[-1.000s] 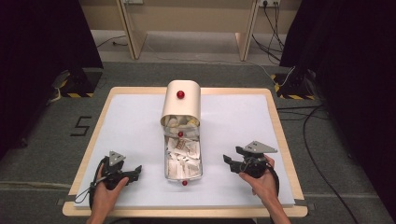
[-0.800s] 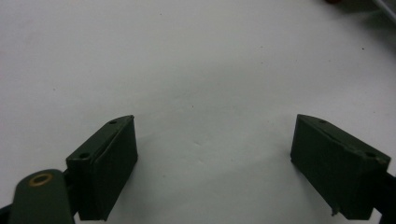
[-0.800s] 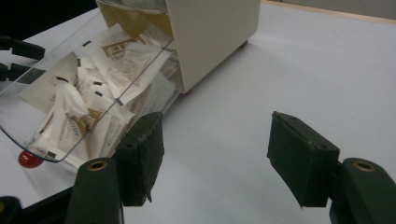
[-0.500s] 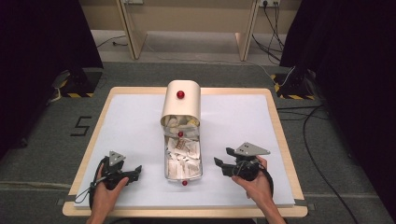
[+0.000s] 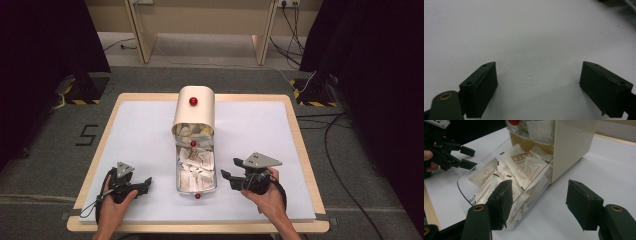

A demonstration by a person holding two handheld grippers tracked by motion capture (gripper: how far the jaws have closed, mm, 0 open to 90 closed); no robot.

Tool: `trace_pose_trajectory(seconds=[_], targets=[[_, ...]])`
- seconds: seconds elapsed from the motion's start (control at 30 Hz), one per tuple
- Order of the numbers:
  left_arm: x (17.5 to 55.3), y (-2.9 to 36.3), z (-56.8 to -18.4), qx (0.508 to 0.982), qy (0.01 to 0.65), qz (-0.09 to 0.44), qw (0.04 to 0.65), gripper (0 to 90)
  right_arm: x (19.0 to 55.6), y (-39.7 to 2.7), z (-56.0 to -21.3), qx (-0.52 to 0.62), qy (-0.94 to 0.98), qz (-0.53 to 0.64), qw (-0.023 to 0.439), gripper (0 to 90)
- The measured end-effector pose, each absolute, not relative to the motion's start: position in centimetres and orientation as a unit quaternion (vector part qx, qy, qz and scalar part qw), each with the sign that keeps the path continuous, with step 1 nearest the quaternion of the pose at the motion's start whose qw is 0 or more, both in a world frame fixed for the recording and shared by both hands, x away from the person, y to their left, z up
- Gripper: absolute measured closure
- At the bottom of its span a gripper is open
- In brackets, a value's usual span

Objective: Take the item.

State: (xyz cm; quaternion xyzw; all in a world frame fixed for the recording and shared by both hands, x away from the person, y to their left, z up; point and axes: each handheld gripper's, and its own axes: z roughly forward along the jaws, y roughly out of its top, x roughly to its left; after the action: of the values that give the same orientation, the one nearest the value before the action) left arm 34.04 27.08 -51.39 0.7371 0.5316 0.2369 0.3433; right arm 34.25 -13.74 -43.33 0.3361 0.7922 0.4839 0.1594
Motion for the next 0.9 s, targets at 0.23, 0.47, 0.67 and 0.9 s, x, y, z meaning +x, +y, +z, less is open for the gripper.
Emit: trace_pose_trajectory(seconds=[0.23, 0.47, 0.67, 0.9], targets=[[34.0, 27.1, -51.4, 0.737, 0.532, 0.237, 0.343, 13.8, 34.2, -12.6, -43.2, 0.325, 0.797, 0.486, 0.155, 38.8], [34.0, 27.1, -51.4, 0.737, 0.532, 0.237, 0.343, 13.8, 34.1, -11.5, -43.2, 0.313, 0.803, 0.484, 0.149, 39.4], [34.0, 27.1, -51.4, 0.737, 0.532, 0.237, 0.343, 13.8, 34.0, -9.7, -43.6, 0.295, 0.814, 0.482, 0.136, 41.0], [34.0, 27.1, -51.4, 0.737, 0.532, 0.237, 0.343, 13.8, 34.2, -8.0, -44.8, 0.281, 0.829, 0.467, 0.126, 43.5]])
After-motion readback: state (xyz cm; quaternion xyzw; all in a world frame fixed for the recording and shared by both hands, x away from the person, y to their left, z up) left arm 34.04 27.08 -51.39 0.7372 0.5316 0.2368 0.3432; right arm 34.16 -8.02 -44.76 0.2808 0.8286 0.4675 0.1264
